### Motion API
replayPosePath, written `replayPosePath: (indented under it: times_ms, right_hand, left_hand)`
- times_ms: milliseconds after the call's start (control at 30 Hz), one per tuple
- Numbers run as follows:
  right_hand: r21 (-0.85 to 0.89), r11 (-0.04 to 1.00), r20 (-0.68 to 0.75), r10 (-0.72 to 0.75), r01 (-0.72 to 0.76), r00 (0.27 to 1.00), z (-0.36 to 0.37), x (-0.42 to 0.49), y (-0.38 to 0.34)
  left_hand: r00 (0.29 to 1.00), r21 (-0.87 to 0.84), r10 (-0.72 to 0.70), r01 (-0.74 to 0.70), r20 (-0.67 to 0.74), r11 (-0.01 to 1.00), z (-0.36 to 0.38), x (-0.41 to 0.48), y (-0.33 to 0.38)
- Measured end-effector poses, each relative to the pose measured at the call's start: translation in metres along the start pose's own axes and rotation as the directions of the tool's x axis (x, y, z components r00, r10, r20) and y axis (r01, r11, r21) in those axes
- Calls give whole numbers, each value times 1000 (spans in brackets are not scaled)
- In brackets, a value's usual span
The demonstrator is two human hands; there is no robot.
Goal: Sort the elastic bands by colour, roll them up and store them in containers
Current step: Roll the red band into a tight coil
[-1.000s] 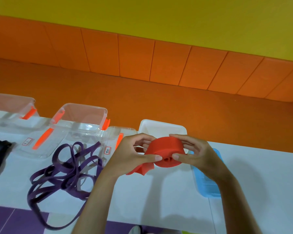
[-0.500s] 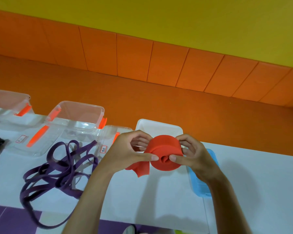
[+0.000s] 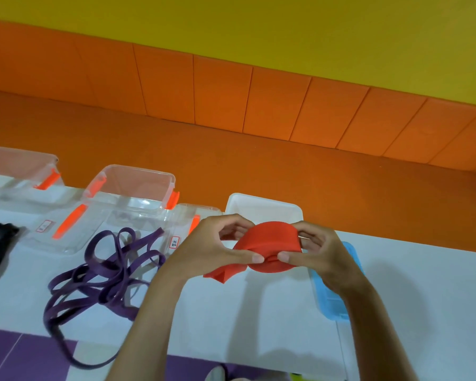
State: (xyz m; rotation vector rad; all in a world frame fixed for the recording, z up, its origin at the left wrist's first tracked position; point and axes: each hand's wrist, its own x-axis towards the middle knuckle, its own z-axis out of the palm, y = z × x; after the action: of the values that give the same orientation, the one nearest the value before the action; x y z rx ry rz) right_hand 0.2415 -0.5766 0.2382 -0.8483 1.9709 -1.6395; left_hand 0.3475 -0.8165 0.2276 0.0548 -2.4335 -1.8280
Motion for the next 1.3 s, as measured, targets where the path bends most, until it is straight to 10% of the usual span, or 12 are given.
replayPosePath:
  times_ms: [367,667,867,1033,1300]
  right_hand:
    - [-275,957,99,-66,91,993,-10,6,-8]
    - [-92,995,-143,21,-35,989,-35,-2,8]
    - [-27,998,-243,52,-60,969,-42,-2,12]
    - [37,995,-333,96,-89,938,-47,1,18]
    - [31,994,-376,108,-104,920,-43,2,29]
  left_hand:
    - [997,108,60,-54,-53,993,24,7,-8]
    - [975,226,-207,185,81,957,-8,-3,-54]
    - [973,-187,-222,231,69,955,-2,-8,-86]
    - [956,-602,-198,291,217,744,-6,-15,-108]
    - [974,-426,-225,186,-43,886,-16,-17,-113]
